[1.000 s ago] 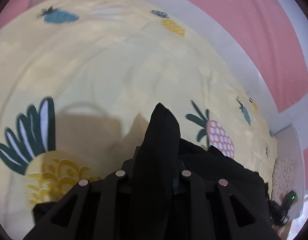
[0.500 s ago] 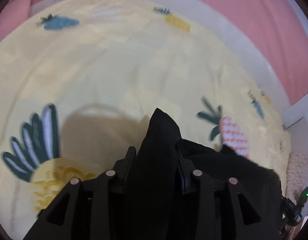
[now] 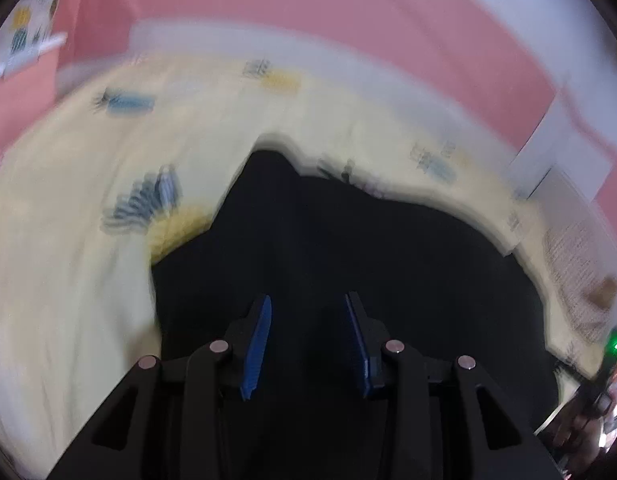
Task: Fold large clothes
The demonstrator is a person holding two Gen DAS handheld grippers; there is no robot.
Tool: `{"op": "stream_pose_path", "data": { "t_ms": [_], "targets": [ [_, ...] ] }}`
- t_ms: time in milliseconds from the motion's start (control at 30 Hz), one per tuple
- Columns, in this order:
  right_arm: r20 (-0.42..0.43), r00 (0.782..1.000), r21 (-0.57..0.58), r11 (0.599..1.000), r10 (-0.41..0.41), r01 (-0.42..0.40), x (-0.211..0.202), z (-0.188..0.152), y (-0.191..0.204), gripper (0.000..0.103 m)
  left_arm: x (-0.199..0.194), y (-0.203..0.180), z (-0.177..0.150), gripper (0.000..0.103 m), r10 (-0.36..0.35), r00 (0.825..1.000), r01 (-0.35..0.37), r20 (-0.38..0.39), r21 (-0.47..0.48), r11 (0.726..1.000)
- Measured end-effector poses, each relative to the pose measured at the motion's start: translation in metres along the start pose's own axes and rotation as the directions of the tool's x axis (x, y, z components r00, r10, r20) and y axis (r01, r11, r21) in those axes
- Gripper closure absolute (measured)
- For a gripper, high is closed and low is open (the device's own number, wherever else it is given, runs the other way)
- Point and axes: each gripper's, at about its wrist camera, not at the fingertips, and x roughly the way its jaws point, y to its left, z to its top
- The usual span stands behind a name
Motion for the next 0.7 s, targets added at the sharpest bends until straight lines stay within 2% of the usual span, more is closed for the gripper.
{"op": "stream_pose_path", "data": {
  "t_ms": [67,133,233,400,467,567,700],
  "targets": [
    [0.038,0.998,-0.031,0.998,-0.058,0.059,0.007,-0.005,-0.002,0.066,0.005,0.005,-0.018,0.074,0.015,0.998,-0.018,0.056,0.05,0.999],
    [0.048,0.997,-0.022,0.998,-0.059,0.06,0.018,-0.003,-0.008,0.063,0.009,0.001,-0.019,0.075,0.046,0.996,-0.054,0.083,0.103,0.993],
    [0.037,0.998,0.034,0.999,-0.043,0.042,0.026,0.0,-0.018,0.058,0.017,-0.002,-0.017,0.075,0.061,0.993,-0.074,0.105,0.123,0.99],
    [-0.014,0.999,0.075,0.996,-0.048,0.049,0.011,0.012,-0.02,0.058,0.003,-0.001,-0.01,0.075,0.057,0.995,-0.062,0.08,0.059,0.996],
    [0.001,1.0,0.11,0.993,-0.029,0.028,-0.007,0.02,-0.022,0.058,-0.009,0.0,-0.004,0.075,0.039,0.995,-0.043,0.087,0.038,0.998],
    [0.046,0.999,0.065,0.998,-0.016,0.013,-0.015,0.033,-0.012,0.058,-0.014,0.002,0.003,0.074,0.055,0.99,-0.06,0.127,0.043,0.997],
    [0.027,1.0,0.017,1.0,0.003,-0.003,0.008,0.049,0.001,0.064,0.005,0.016,0.009,0.074,0.08,0.989,-0.081,0.122,0.007,0.997]
  ]
}}
